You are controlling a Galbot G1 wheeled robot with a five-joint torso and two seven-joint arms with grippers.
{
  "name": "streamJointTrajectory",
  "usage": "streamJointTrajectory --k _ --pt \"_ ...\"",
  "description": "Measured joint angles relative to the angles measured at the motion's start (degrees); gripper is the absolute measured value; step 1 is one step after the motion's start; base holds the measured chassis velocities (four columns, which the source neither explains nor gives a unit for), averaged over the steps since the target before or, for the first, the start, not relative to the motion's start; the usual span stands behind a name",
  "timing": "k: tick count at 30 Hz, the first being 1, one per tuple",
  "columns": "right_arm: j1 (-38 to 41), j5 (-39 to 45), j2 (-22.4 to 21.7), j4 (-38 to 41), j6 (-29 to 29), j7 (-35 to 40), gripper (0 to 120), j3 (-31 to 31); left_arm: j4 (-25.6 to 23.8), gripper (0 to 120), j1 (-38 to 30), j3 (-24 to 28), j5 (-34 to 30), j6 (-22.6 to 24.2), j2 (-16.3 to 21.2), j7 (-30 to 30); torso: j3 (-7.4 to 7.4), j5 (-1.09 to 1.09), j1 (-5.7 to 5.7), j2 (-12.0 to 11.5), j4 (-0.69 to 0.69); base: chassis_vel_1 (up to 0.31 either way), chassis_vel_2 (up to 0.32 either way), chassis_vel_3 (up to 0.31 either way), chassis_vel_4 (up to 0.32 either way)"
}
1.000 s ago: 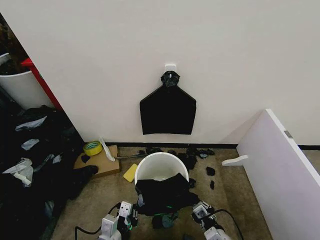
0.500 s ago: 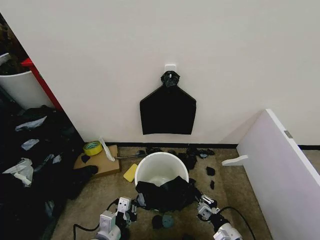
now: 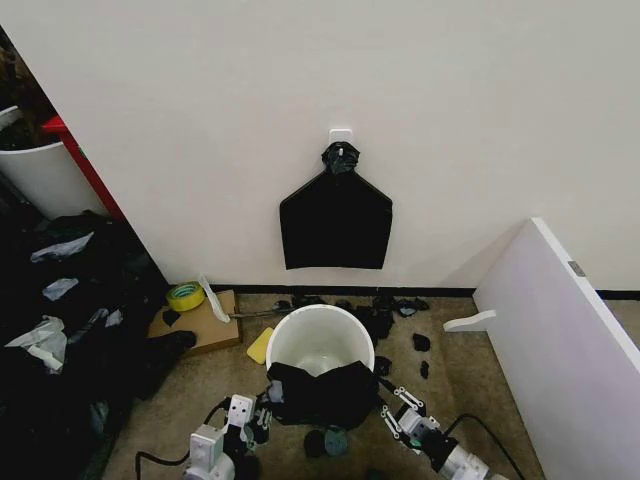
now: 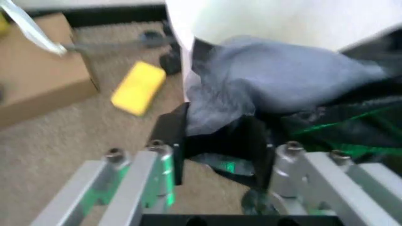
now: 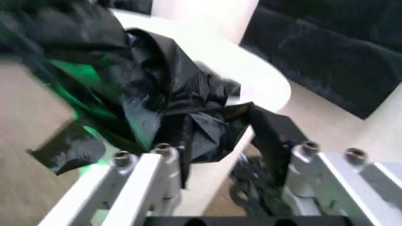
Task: Place the garbage bag over the trash bin.
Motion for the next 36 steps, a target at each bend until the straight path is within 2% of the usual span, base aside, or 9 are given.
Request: streamJointTrajectory --k 2,3,4,8,9,17,22,29,36 --pt "-0.1 1.1 -0.1 0.4 1.1 -0.6 42 0.0 -0.1 41 0.2 -0.1 0.1 -0.2 0.1 0.0 0.0 0.0 0.0 0.0 0.0 0.0 0.0 0.0 0.0" --pt "-0.2 1.8 -0.2 0.6 1.8 -1.1 46 0.1 -0.2 49 0.3 -0.1 0.2 -0.2 0.1 -0.1 0.0 0.0 0.0 0.0 0.0 0.0 0.0 0.0 0.0" --pt "-0.2 2.3 -0.4 0.6 2.5 -1.5 52 0.1 -0.3 51 0.5 -0.1 0.3 -0.3 0.1 -0.1 0.0 0.0 0.0 0.0 0.0 0.0 0.0 0.0 0.0" --pt "-0.4 3.2 -0.7 0.6 4.8 -3.3 59 0.4 -0.5 63 0.7 -0.2 0.6 -0.3 0.2 -0.2 0.0 0.0 0.0 0.0 0.0 0.0 0.0 0.0 0.0" --pt "-0.4 3.3 -0.7 0.6 5.2 -3.5 68 0.5 -0.5 68 0.8 -0.3 0.7 -0.3 0.2 -0.3 0.0 0.0 0.0 0.0 0.0 0.0 0.0 0.0 0.0" --pt "-0.5 8.1 -2.3 -0.7 17.1 -12.4 98 2.2 -3.5 98 2.7 -2.7 1.1 0.0 1.2 -1.2 0.0 0.0 0.0 0.0 0.0 0.0 0.0 0.0 0.0" --pt "-0.4 12.7 -3.0 -0.9 22.3 -15.3 100 3.2 -6.3 100 4.2 -6.2 1.0 0.3 2.4 -1.7 0.0 0.01 0.0 0.0 0.0 0.0 0.0 0.0 0.0" --pt "-0.4 13.6 -4.0 -2.2 25.2 -17.1 100 4.8 -8.9 100 6.2 -9.7 0.9 1.2 3.4 -2.3 0.0 0.0 0.0 0.0 0.0 0.0 0.0 0.0 0.0" --pt "-0.7 15.0 -4.9 -4.7 32.2 -23.9 100 7.0 -10.7 100 8.6 -12.7 0.9 1.4 3.9 -2.6 0.0 0.0 0.0 0.0 0.0 0.0 0.0 0.0 0.0"
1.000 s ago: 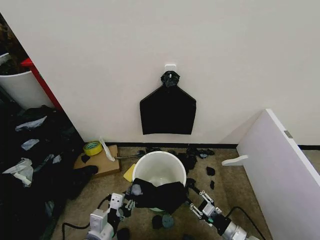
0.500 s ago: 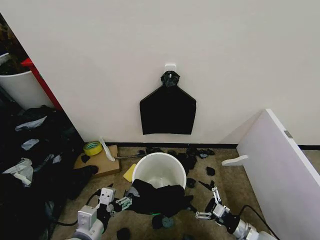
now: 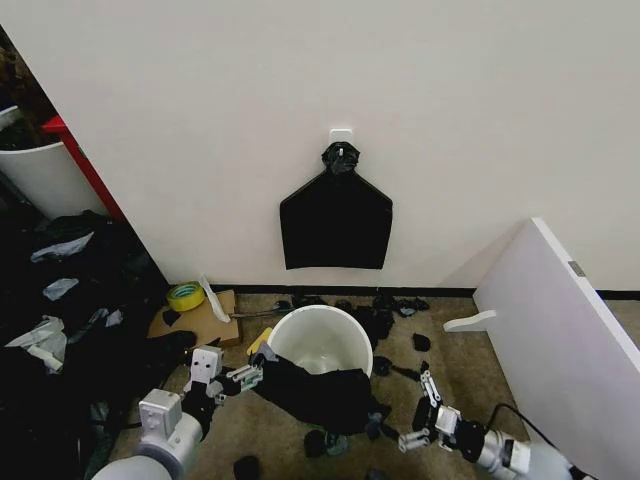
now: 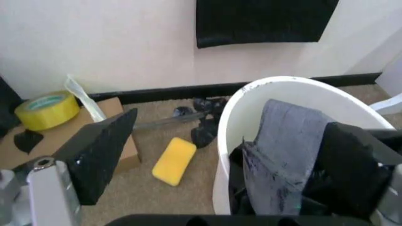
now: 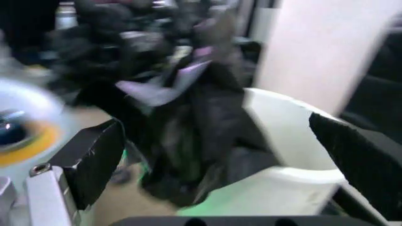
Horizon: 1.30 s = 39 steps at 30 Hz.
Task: Place the garbage bag over the trash bin.
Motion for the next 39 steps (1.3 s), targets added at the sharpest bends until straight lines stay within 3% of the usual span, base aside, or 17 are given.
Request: streamJointTrajectory --k 9,12,13,14,16,21,28,33,37,39 --pt "-0.1 3.5 0.2 0.8 2.1 -7.9 100 3.4 -4.4 100 -0.4 -3.3 -1.1 0.0 -0.3 -0.1 0.0 0.0 0.0 0.0 0.0 0.0 0.0 0.0 0.0" --pt "0.4 13.0 0.5 0.2 2.1 -23.4 100 5.7 -5.0 100 -1.4 -3.9 -1.6 0.1 -0.4 -0.2 0.0 0.0 0.0 0.0 0.0 0.0 0.0 0.0 0.0" --pt "0.4 13.0 0.5 0.2 2.1 -23.4 100 5.7 -5.0 100 -1.4 -3.9 -1.6 0.1 -0.4 -0.2 0.0 0.0 0.0 0.0 0.0 0.0 0.0 0.0 0.0" --pt "0.5 17.5 0.7 -1.0 2.1 -32.4 100 7.2 -5.0 100 -1.7 -4.2 -1.8 0.1 -0.5 -0.3 0.0 0.0 0.0 0.0 0.0 0.0 0.0 0.0 0.0" --pt "1.0 22.4 1.1 -2.7 2.0 -42.7 100 9.3 -5.1 100 -2.1 -4.3 -2.3 0.3 -0.5 -0.4 0.0 0.0 0.0 0.0 0.0 0.0 0.0 0.0 0.0" --pt "2.3 26.3 2.2 -5.8 2.0 -57.5 100 12.4 -5.4 100 -2.4 -4.3 -3.6 0.9 -1.0 -0.8 0.0 0.0 0.0 0.0 0.0 0.0 0.0 0.0 0.0" --pt "4.5 31.8 2.7 -6.7 1.7 -65.3 100 12.8 -3.9 100 -0.1 -2.2 -2.1 1.5 -2.3 -1.3 0.0 0.01 0.0 0.0 0.0 0.0 0.0 0.0 0.0" --pt "5.9 44.1 2.7 -3.1 -3.6 -74.9 100 14.5 -1.8 100 0.7 -1.0 -1.3 1.5 -3.2 -1.3 0.0 -0.02 0.0 0.0 0.0 0.0 0.0 0.0 0.0" --pt "6.4 49.7 3.2 0.2 -5.5 -74.3 100 13.9 -1.8 100 2.1 -0.8 -0.6 1.5 -3.4 -1.3 0.0 -0.02 0.0 0.0 0.0 0.0 0.0 0.0 0.0" --pt "6.5 49.4 4.4 3.2 -4.8 -65.8 100 12.6 -3.0 100 4.1 -0.7 0.3 1.4 -3.2 -1.4 0.0 0.0 0.0 0.0 0.01 0.0 0.0 0.0 0.0"
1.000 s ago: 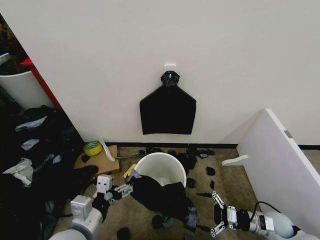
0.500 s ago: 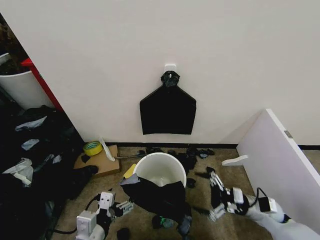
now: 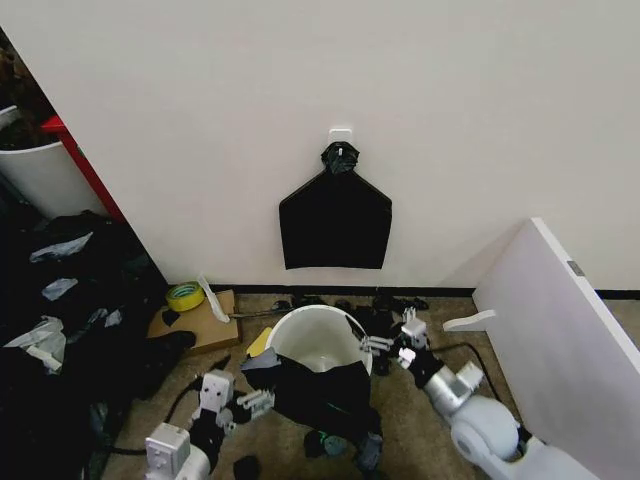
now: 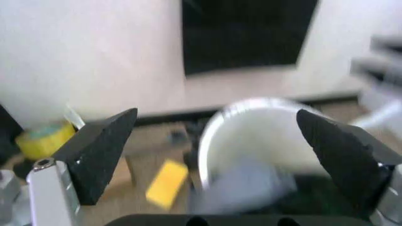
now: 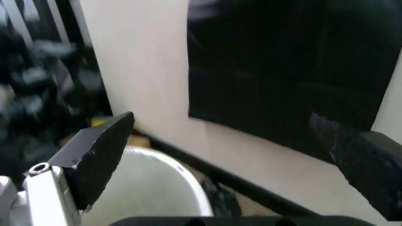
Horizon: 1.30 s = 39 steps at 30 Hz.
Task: Place the garbage bag over the trash bin.
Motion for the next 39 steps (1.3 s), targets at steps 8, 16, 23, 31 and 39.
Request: streamJointTrajectory --k 8,16,23,31,39 --pt "-1.2 -24.1 4.3 11.1 -10.6 48.9 100 -6.3 -3.6 100 1.8 0.3 2.6 -2.3 2.5 -0.4 0.0 -0.05 0.0 0.0 -0.03 0.0 0.0 0.0 0.0" --pt "7.1 -23.9 4.6 8.0 -29.4 61.2 98 -8.0 -5.6 100 -2.5 -2.2 5.1 -6.4 0.9 0.8 0.0 -0.01 0.0 0.0 0.0 0.0 0.0 0.0 0.0" --pt "13.2 -25.8 4.4 2.4 -37.1 52.8 81 -8.7 -3.3 100 -9.6 -4.5 -1.7 -6.2 -3.6 -0.3 0.01 -0.01 0.01 0.0 -0.01 0.0 0.0 0.0 0.0" --pt "17.9 -35.7 6.1 -2.6 -47.7 41.9 45 -9.9 3.7 100 -19.2 -9.3 -9.0 -4.1 -10.9 -1.8 0.01 0.0 0.01 0.0 -0.02 0.0 0.0 0.0 0.0" --pt "21.5 -32.1 7.4 -0.1 -61.2 48.7 15 -13.4 4.3 100 -18.4 -8.8 -7.0 -4.2 -12.8 -1.9 0.0 0.0 0.01 0.0 -0.01 0.0 0.0 0.0 0.0"
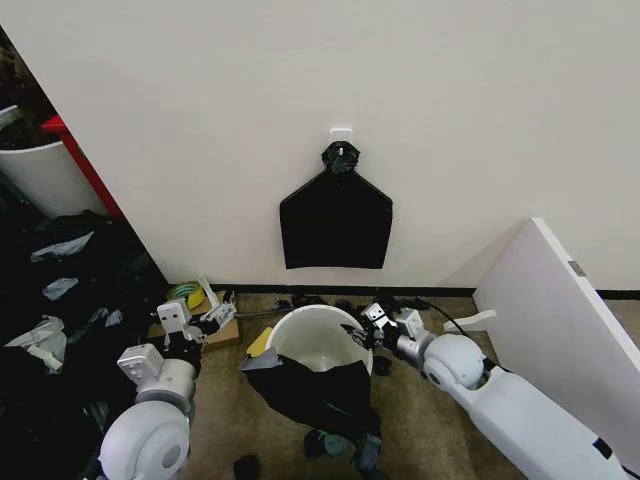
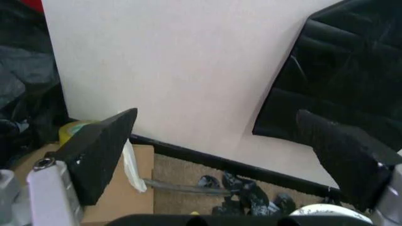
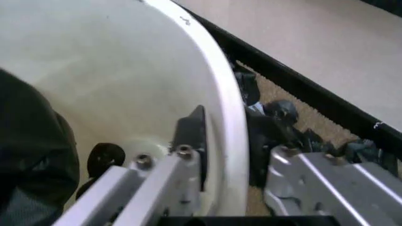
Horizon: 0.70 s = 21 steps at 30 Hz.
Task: Place the garbage bag over the trash bin.
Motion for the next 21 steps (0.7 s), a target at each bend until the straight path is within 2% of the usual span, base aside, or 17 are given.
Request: streamJointTrajectory --k 3,5,8,13,18,19,21 --pt "0.6 2.5 0.5 1.3 -2.8 4.1 5 -1.6 0.4 100 0.2 0.2 0.6 -0.2 -0.2 -0.2 0.0 -0.01 0.0 0.0 0.0 0.0 0.0 0.0 0.0" --pt "0.9 3.2 0.8 1.5 -3.7 5.5 3 -2.1 0.5 100 0.2 0.3 0.7 -0.3 -0.3 -0.3 0.0 0.0 0.0 0.0 0.0 0.0 0.0 0.0 0.0" --pt "2.0 4.5 1.8 1.7 -6.6 8.7 3 -3.4 0.8 100 0.3 0.7 1.0 -0.5 -0.7 -0.4 0.0 -0.01 0.0 0.0 0.0 0.0 0.0 0.0 0.0" --pt "2.2 7.0 3.2 1.2 -7.3 12.9 3 -4.0 1.4 100 0.4 0.9 1.9 -0.9 -0.6 -0.6 0.0 0.01 0.0 0.0 0.0 0.0 0.0 0.0 0.0" --pt "-0.7 16.0 2.5 4.7 -7.5 24.8 3 -3.9 2.2 100 0.0 1.3 2.1 -1.1 -0.5 -0.8 0.0 0.01 0.0 0.0 0.0 0.0 0.0 0.0 0.0" --pt "-0.7 16.0 2.5 4.7 -7.5 24.8 3 -3.9 2.2 100 0.0 1.3 2.1 -1.1 -0.5 -0.8 0.0 0.01 0.0 0.0 0.0 0.0 0.0 0.0 0.0" --pt "-2.8 22.7 1.5 8.3 -6.0 34.5 3 -3.9 2.3 100 -0.2 1.5 2.1 -1.2 -0.7 -0.8 0.0 -0.01 0.0 0.0 -0.01 0.0 0.0 0.0 0.0"
